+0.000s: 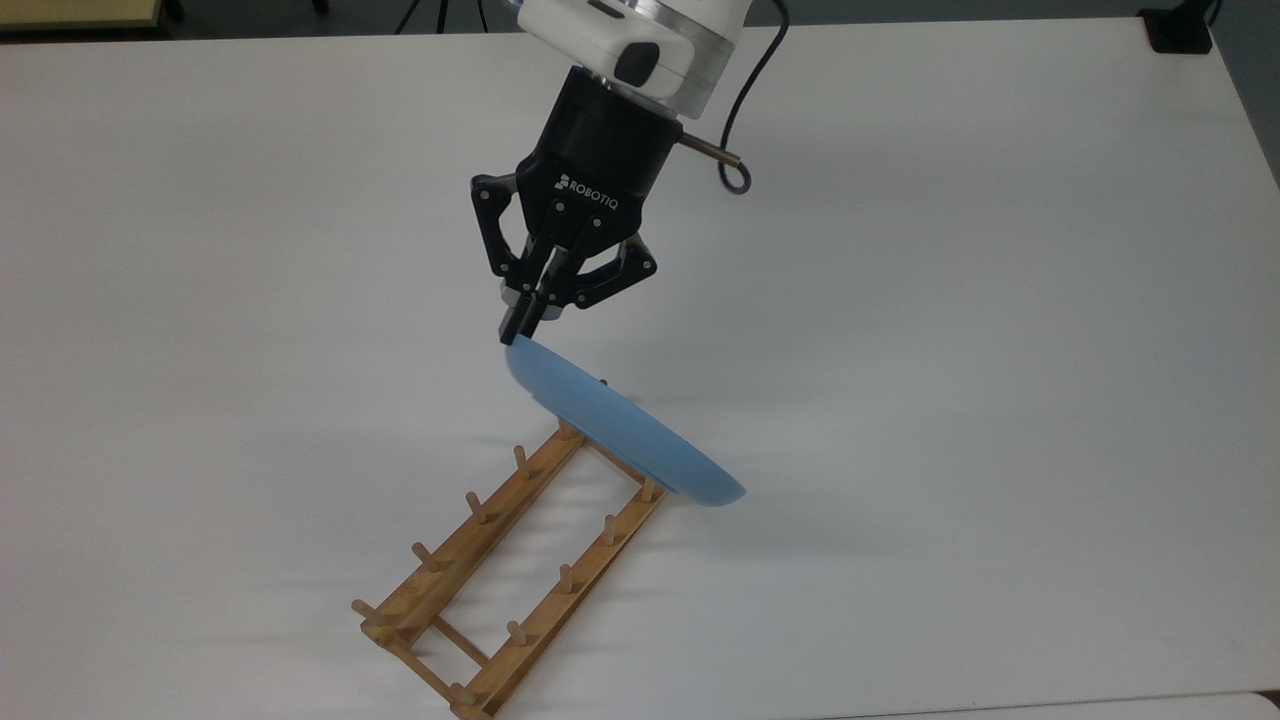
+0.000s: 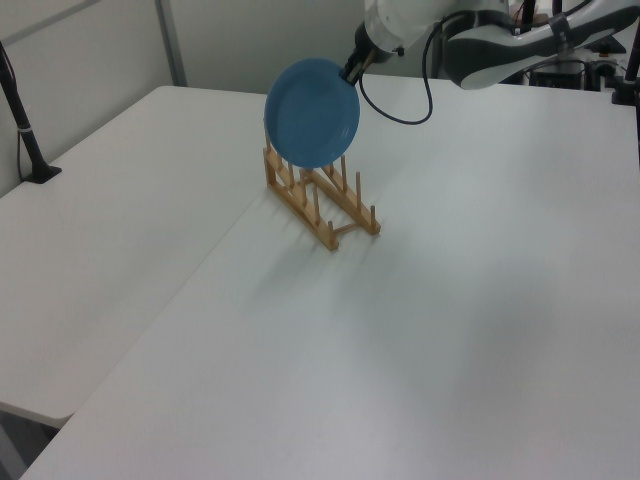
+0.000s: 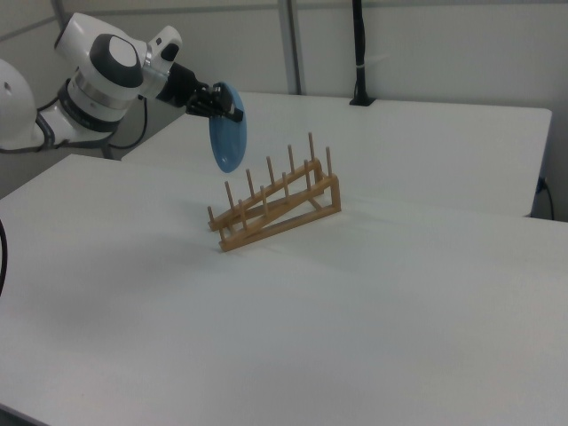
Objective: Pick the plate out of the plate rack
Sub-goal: 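Lift the gripped plate up out of the rack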
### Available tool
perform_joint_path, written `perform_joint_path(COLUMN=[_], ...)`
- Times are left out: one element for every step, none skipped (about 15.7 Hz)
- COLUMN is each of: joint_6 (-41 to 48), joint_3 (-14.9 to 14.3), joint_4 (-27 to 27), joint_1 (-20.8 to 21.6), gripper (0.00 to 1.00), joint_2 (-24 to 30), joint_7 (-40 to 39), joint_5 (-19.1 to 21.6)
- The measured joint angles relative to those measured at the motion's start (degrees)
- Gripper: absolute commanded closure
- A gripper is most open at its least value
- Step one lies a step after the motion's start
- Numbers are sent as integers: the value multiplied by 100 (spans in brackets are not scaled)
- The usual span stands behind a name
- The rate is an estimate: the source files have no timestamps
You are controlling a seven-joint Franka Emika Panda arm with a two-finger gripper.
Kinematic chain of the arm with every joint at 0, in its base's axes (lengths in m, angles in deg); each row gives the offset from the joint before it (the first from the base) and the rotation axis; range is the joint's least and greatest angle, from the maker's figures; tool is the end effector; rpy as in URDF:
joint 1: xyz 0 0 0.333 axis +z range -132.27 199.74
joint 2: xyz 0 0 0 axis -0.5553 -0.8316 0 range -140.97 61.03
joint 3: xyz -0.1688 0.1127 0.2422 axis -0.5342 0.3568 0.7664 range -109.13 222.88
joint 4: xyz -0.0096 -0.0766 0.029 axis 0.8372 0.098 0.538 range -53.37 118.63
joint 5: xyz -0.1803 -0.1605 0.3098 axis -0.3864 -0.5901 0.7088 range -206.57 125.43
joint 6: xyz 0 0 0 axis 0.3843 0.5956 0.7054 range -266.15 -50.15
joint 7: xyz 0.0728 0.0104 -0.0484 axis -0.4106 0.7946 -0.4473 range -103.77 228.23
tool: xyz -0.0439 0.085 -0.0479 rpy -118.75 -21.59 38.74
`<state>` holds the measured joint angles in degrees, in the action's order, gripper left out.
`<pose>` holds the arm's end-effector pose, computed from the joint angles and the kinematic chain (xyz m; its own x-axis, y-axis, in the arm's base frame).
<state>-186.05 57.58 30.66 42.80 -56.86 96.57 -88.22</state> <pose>0.6857 0.1067 0.5478 0.7543 0.1787 0.6318 -0.1496 -0.8902 0.4304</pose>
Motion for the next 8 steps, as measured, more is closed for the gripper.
perform_joint_path(joint_6=[0, 0, 0, 1, 15, 104, 297, 562], joint_3=[-1, -5, -9, -13, -23, -34, -54, -82], joint_4=[0, 3, 10, 28, 56, 84, 88, 84], joint_1=[-1, -7, -29, -65, -98, -131, -152, -163], gripper=[100, 100, 100, 100, 100, 100, 100, 100], joint_2=[6, 4, 2, -1, -2, -3, -1, 6], joint_7=[-3, -15, -70, -230, -454, -747, -1070, -1440], joint_5=[283, 604, 988, 1440, 1907, 2413, 2873, 3331])
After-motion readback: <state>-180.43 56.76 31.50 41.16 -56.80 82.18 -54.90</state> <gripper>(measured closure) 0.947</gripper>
